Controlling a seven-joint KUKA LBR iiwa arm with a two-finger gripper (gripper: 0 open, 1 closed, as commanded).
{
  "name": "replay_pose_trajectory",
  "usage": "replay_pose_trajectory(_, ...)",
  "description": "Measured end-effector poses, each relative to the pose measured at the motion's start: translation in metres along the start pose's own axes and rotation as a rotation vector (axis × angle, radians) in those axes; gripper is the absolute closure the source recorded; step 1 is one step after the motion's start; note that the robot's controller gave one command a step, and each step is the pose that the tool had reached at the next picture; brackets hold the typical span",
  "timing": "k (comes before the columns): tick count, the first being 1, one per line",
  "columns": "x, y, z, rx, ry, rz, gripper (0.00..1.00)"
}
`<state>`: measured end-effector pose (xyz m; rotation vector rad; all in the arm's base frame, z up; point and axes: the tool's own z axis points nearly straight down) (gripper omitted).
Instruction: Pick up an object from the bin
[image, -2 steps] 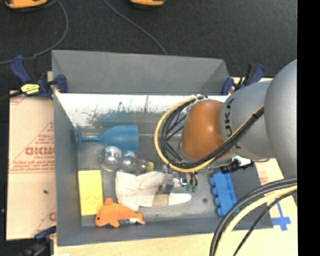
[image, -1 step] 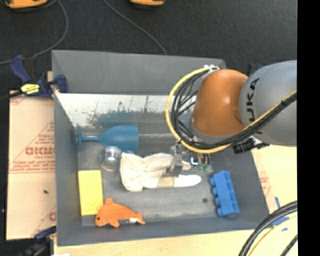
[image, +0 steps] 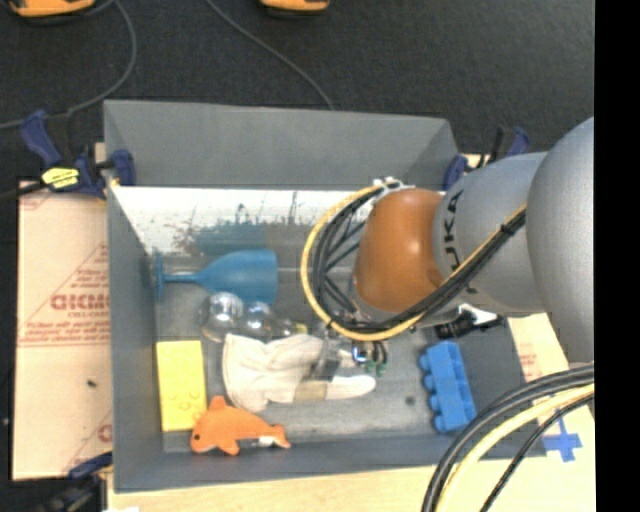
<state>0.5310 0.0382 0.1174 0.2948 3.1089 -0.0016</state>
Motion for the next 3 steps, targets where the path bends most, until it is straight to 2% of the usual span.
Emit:
replay_pose_trajectory(1, -0.008, -0.006, -0.064, -0.001, 0.008, 0.001, 1.0)
replay_pose_trajectory(2, -0.009, 0.0, -0.09, -0.002, -0.001, 0.001, 1.0)
replay_pose_trajectory(3, -0.009, 0.001, -0.087, -0.001, 0.002, 0.001, 1.0)
